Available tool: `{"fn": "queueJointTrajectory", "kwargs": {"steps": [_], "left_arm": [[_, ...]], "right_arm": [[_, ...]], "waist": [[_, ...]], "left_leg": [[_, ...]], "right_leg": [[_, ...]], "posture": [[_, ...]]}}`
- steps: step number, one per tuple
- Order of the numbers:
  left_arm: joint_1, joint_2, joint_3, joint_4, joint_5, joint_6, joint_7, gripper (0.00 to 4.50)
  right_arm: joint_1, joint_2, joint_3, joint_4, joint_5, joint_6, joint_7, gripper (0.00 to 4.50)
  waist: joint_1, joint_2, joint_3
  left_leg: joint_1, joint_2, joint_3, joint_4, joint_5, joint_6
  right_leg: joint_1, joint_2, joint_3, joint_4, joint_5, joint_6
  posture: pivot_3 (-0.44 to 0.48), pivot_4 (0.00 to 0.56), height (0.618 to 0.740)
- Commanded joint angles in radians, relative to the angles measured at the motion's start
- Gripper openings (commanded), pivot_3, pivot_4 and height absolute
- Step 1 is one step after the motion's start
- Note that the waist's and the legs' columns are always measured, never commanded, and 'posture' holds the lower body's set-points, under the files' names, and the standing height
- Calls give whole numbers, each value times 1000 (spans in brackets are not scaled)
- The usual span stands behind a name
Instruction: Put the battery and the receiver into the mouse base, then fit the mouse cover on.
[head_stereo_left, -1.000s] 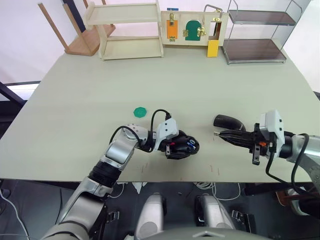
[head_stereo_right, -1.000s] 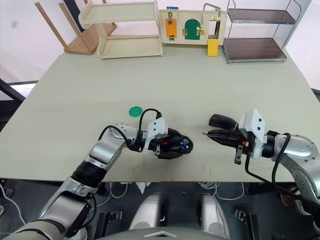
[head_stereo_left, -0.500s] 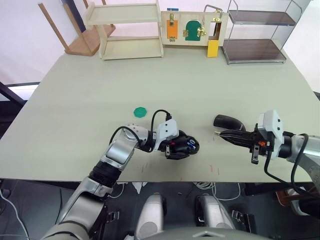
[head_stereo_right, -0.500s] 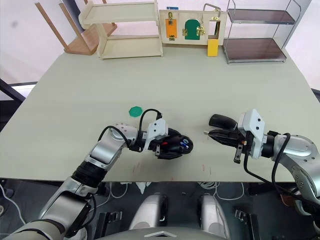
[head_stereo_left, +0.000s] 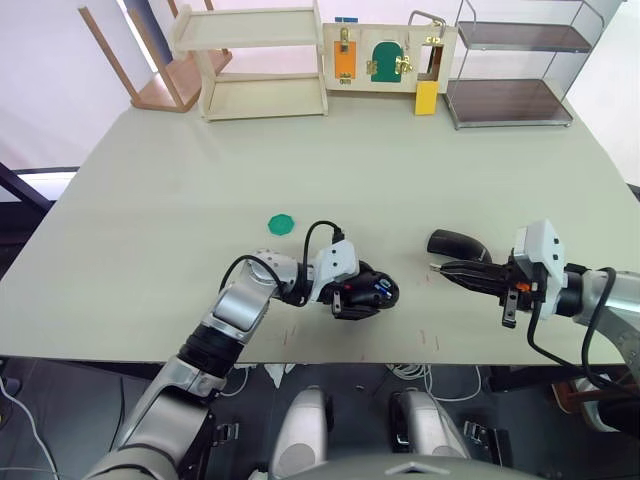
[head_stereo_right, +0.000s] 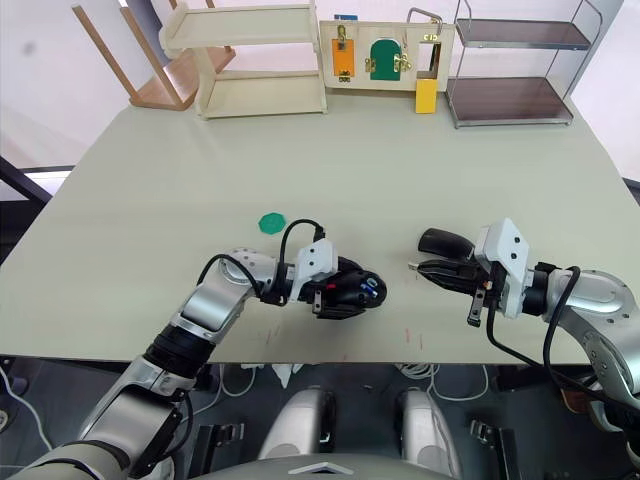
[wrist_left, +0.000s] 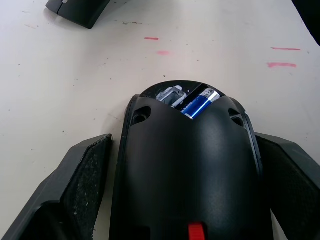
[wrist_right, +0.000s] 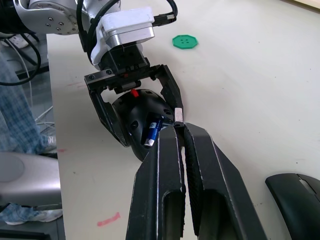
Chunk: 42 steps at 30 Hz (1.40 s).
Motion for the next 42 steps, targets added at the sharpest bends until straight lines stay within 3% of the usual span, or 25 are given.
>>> {"fn": "queueJointTrajectory", "kwargs": {"steps": [1, 4, 11, 18, 24, 32, 42], "left_arm": [[23, 4, -24, 21, 25, 26, 9, 3906], [23, -1, -21, 14, 12, 39, 12, 2987], [23, 2, -28, 17, 20, 38, 7, 2967], [-9, 0, -32, 22, 10, 43, -25, 2967], [-69, -10, -85, 68, 33, 30, -95, 2967], [-117, -48, -107, 125, 57, 23, -116, 2967], [-115, -79, -121, 117, 79, 28, -117, 2967]], "right_arm": [[-10, -2, -15, -28, -1, -7, 0, 0], [-10, -1, -13, -29, -2, -7, 0, 0], [-26, -9, -4, -32, -1, 11, 3, 0], [-92, -50, 20, -83, 52, 198, -47, 0], [-315, -119, 134, -122, 130, 589, -159, 0], [-724, -9, 300, 24, 230, 1086, -267, 0], [-1093, 21, 654, 430, 542, 1115, -511, 0]], "waist": [[0, 0, 0], [-1, 1, 0], [-2, 1, -1], [-2, 1, -1], [1, 1, -1], [1, 2, -1], [1, 2, -1]], "left_leg": [[0, 0, 0, 0, 0, 0], [0, 0, 0, 0, 0, 0], [1, 0, 0, 0, 0, 0], [1, 0, -1, 0, 0, 0], [0, 0, -2, 0, 0, 0], [-3, -2, -3, 0, 0, 0], [-4, -3, -3, 0, 0, 0]], "right_leg": [[0, 0, 0, 0, -1, 0], [1, 0, 0, 0, -1, 1], [1, 0, 0, 0, -1, 1], [1, 0, -1, 0, -1, 1], [1, -1, -2, -1, 0, -4], [0, -3, -4, -2, 0, -5], [-1, -5, -4, -2, 1, -3]], "posture": [[0, 150, 740], [0, 150, 740], [0, 150, 740], [0, 150, 740], [0, 150, 740], [0, 150, 740], [0, 150, 740]]}}
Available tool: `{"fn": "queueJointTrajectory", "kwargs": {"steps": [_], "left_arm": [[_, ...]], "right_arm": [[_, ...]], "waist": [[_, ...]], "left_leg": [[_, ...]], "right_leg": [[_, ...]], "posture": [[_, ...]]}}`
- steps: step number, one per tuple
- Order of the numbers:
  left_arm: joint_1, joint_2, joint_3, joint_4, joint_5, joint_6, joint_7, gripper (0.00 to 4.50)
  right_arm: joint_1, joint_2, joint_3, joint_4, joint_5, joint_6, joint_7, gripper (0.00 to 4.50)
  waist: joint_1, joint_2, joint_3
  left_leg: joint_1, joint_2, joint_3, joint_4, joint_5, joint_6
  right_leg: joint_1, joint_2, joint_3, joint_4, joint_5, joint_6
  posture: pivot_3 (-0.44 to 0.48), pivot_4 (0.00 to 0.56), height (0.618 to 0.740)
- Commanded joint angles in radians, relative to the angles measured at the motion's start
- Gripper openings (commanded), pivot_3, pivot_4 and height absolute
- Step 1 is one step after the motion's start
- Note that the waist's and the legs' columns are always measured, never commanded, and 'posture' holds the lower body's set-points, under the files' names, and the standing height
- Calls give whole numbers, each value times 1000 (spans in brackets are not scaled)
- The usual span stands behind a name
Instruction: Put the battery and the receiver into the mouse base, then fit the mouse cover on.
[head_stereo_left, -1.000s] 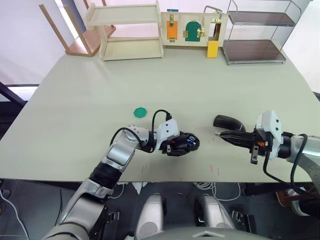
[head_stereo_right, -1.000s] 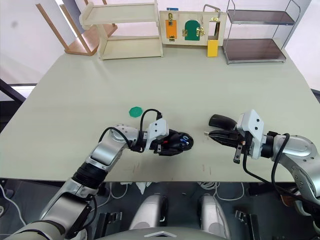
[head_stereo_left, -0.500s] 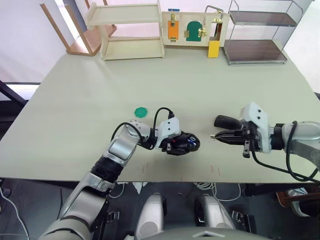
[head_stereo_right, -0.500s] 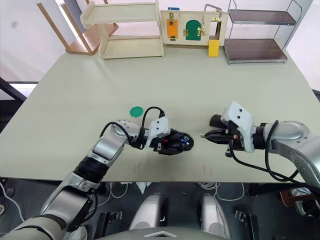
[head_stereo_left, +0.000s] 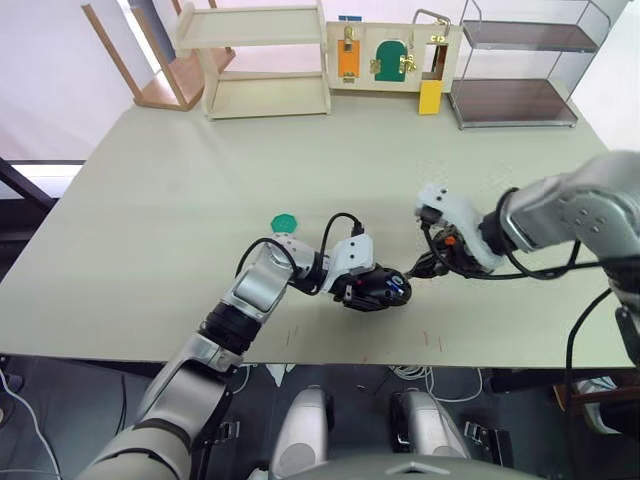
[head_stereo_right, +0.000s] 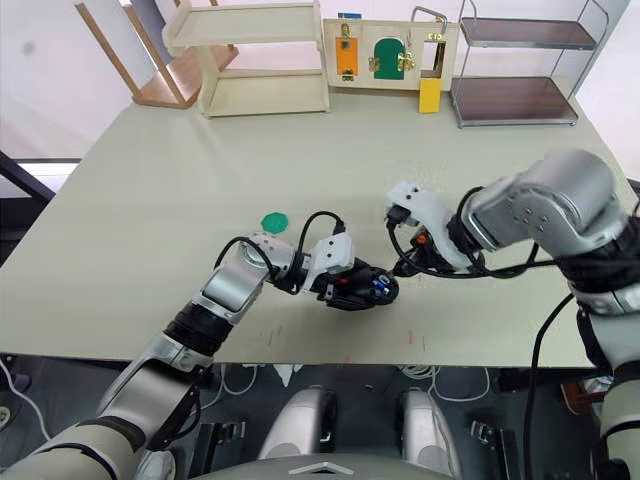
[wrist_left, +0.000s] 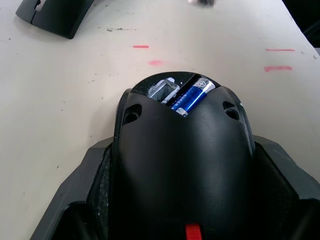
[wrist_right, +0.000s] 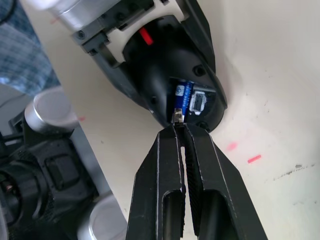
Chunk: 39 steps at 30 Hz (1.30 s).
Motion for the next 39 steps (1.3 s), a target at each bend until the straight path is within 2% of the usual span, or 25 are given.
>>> {"fn": "queueJointTrajectory", "kwargs": {"steps": [1, 9, 16, 24, 39], "left_arm": [[16, -16, -59, 8, 27, 17, -12, 2967], [25, -15, -61, -7, 37, 26, -14, 2967], [26, -10, -63, -18, 48, 44, -14, 2967], [27, -4, -64, -26, 48, 57, -22, 2967], [22, -11, -63, -35, 52, 75, -19, 2967]], "right_arm": [[-99, 9, 94, 119, 132, 6, -105, 0], [-239, 79, 261, 359, 380, 6, -314, 0], [-262, 134, 286, 437, 466, 6, -444, 0], [-259, 166, 285, 480, 444, 6, -490, 0], [-245, 140, 334, 402, 410, 6, -464, 0]], "waist": [[-1, 0, 0], [-1, 0, 0], [-2, 0, 0], [-3, 0, 0], [-2, 0, 0]], "left_leg": [[0, 0, 0, 0, 0, 0], [-1, 0, 0, -1, 0, 0], [-1, 0, 0, -1, 0, 0], [-1, 1, 0, -1, 0, 0], [-1, 1, 0, -1, 0, 0]], "right_leg": [[0, 0, 0, 0, 0, 0], [-1, 0, 0, 0, 1, 1], [-2, 0, -1, 0, 1, 2], [-2, 1, -1, 0, 1, 2], [-2, 1, -1, 0, 1, 2]], "posture": [[0, 150, 740], [0, 150, 740], [0, 150, 740], [0, 150, 740], [0, 150, 740]]}}
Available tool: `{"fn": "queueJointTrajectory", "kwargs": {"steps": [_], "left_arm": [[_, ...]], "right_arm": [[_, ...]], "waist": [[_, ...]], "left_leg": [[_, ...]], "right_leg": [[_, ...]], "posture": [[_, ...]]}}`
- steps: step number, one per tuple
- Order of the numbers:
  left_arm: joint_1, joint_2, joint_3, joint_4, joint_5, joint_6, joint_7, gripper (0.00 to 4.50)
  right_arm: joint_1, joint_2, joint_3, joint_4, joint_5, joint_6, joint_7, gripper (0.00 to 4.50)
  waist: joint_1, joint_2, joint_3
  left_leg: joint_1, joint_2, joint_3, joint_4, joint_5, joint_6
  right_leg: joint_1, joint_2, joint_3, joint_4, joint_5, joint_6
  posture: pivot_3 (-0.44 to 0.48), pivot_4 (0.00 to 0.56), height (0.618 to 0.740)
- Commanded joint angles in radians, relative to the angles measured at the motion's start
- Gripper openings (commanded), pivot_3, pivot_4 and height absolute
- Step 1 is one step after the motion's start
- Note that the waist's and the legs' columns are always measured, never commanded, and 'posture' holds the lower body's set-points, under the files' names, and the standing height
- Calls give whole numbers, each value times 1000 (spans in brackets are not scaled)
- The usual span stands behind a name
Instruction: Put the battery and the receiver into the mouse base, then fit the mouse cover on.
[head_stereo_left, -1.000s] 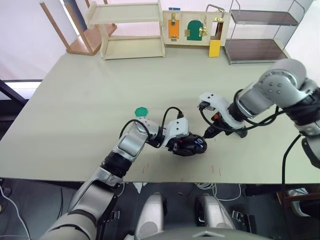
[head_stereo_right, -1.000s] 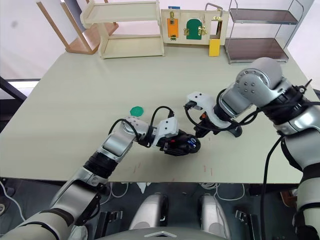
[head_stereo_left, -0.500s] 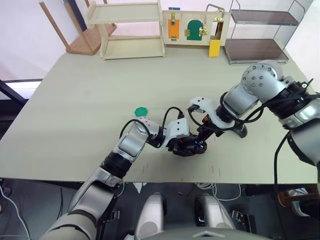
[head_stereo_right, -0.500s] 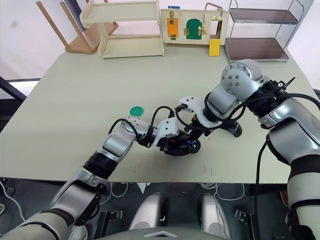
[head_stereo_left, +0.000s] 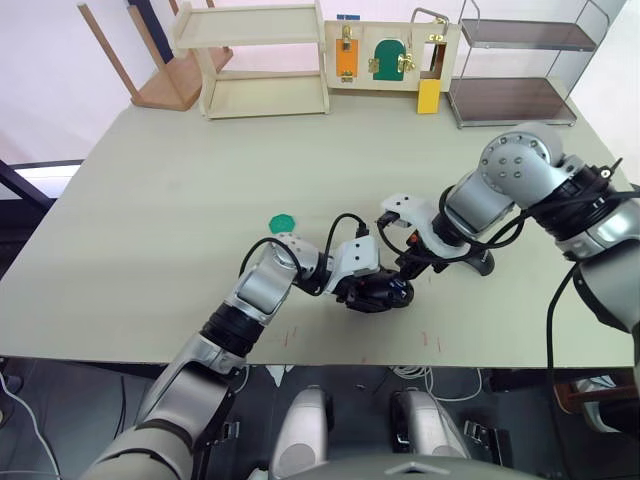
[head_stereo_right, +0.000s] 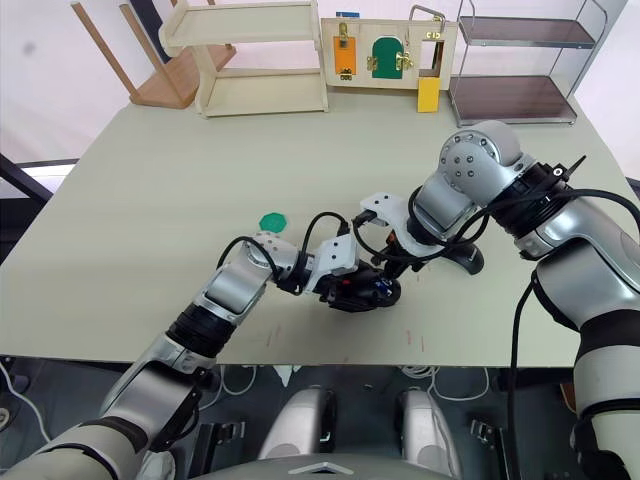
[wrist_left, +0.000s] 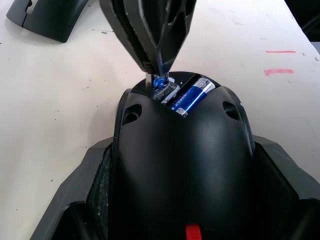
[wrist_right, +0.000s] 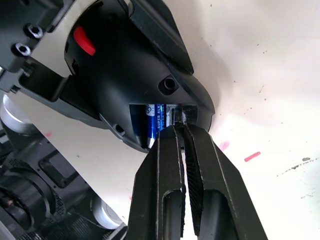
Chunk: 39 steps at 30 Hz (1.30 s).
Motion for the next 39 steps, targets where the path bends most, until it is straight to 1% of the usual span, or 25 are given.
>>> {"fn": "queueJointTrajectory", "kwargs": {"steps": [1, 6, 16, 22, 27, 34, 39], "left_arm": [[20, -4, -59, 14, 16, 24, -17, 2967], [20, -5, -60, 13, 17, 27, -16, 2967], [28, -1, -62, 7, 20, 29, -14, 2967], [29, -1, -61, 10, 20, 26, -16, 2967], [35, 2, -61, 4, 20, 27, -18, 2967], [44, 6, -61, -2, 20, 29, -20, 2967], [41, 2, -61, 4, 21, 27, -18, 2967]], "right_arm": [[-13, -27, 23, -35, 21, 6, 10, 0], [-16, -13, 39, -32, 28, 6, -1, 0], [-54, 76, 23, 71, -14, 6, -21, 0], [-65, 100, 24, 113, -4, 6, -31, 0], [-79, 129, -7, 163, -7, 6, -40, 0], [-87, 140, -17, 176, -1, 6, -42, 0], [-82, 114, 15, 148, 20, 6, -34, 0]], "waist": [[1, 0, 0], [1, 0, 0], [-11, 0, 0], [-24, 0, -1], [-26, 0, -1], [-27, 0, -1], [-26, 0, -1]], "left_leg": [[0, 0, 0, 0, 0, 0], [0, 0, 0, 0, 0, 0], [1, 1, 0, 0, 0, 0], [2, 1, 0, 0, 0, 0], [2, 1, 0, 0, 0, 0], [1, 2, -1, 0, 0, 0], [1, 2, -1, 0, 0, 0]], "right_leg": [[0, 0, 0, 0, 0, 0], [0, 0, 0, -1, 0, 0], [0, 1, 0, 0, -1, -1], [1, 1, 0, 1, -1, -1], [1, 1, 0, 1, -1, -1], [0, 1, 0, 1, -1, -1], [0, 1, 0, 0, -1, -1]], "posture": [[0, 150, 740], [0, 150, 740], [0, 150, 740], [0, 150, 740], [0, 150, 740], [0, 150, 740], [0, 150, 740]]}}
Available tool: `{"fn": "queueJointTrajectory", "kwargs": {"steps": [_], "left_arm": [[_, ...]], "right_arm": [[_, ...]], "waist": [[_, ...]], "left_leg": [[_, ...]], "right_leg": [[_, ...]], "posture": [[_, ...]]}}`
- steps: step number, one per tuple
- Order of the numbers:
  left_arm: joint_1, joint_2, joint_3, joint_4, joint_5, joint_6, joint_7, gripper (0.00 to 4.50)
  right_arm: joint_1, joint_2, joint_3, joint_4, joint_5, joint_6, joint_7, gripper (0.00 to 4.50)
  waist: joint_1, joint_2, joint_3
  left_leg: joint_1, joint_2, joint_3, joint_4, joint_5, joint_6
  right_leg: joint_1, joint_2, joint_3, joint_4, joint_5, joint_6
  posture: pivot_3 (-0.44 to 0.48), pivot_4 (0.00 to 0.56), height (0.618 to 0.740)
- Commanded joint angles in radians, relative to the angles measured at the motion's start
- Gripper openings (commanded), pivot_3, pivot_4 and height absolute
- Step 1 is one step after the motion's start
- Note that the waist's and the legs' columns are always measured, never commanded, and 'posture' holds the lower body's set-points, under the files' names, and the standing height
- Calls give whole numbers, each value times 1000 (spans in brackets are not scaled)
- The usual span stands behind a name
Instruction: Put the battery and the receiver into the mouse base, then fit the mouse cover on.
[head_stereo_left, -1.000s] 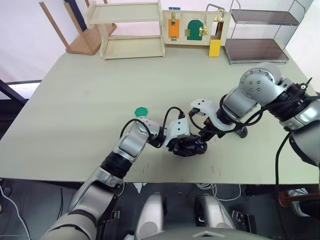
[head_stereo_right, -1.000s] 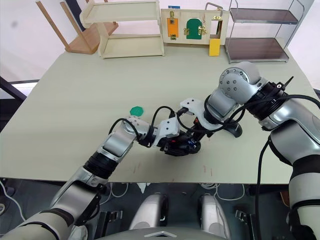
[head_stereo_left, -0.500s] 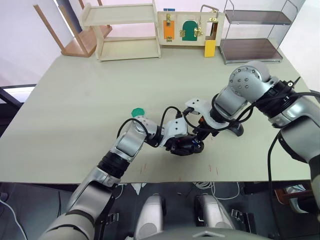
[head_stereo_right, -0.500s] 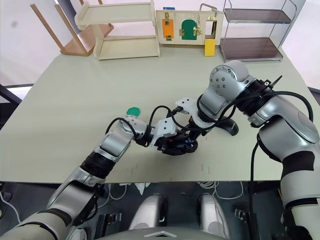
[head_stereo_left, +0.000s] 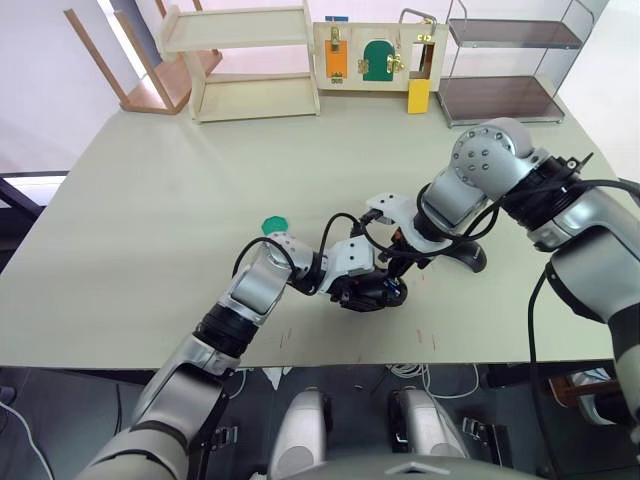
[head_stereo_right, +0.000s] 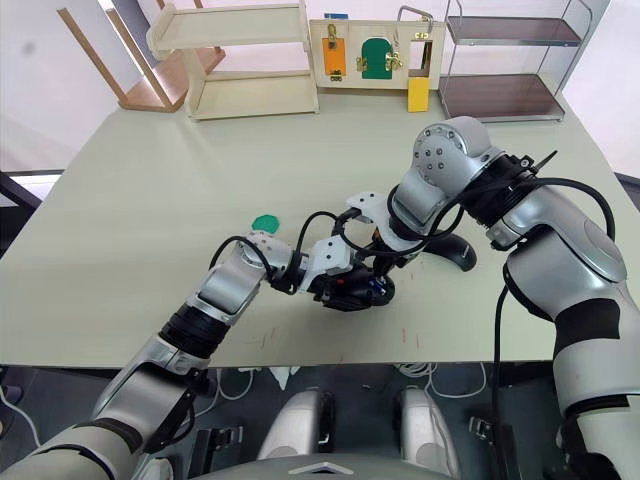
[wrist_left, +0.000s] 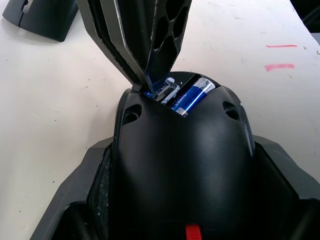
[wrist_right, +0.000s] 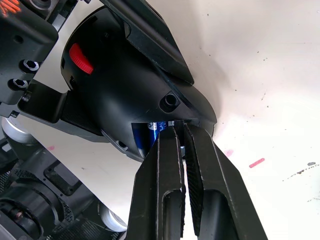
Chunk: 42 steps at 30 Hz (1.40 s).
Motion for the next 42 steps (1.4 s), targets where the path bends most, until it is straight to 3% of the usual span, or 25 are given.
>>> {"fn": "queueJointTrajectory", "kwargs": {"steps": [1, 20, 26, 42], "left_arm": [[32, -15, -69, 24, 13, 21, -16, 2967], [35, -18, -71, 21, 13, 26, -19, 2967], [38, -17, -71, 16, 13, 30, -18, 2967], [37, -23, -75, 19, 15, 28, -18, 2967]], "right_arm": [[-11, -21, 3, -40, 29, 5, 9, 0], [19, -81, 40, -148, 100, 5, -25, 0], [41, -87, 7, -247, 11, 5, -34, 0], [75, -95, -36, -299, -29, 5, -6, 0]], "waist": [[1, 0, 0], [8, 0, 0], [10, 0, 0], [10, 0, 0]], "left_leg": [[0, 0, 0, 0, 0, 0], [-3, -1, -1, -1, 0, 0], [-3, -1, -1, -2, 0, 0], [-3, -1, -1, -2, 0, 0]], "right_leg": [[0, 0, 0, 0, 0, 0], [0, -2, -1, -4, 0, 0], [0, -2, -2, -6, 0, 0], [0, -2, -2, -7, 0, 0]], "posture": [[0, 150, 740], [0, 150, 740], [0, 150, 740], [0, 150, 740]]}}
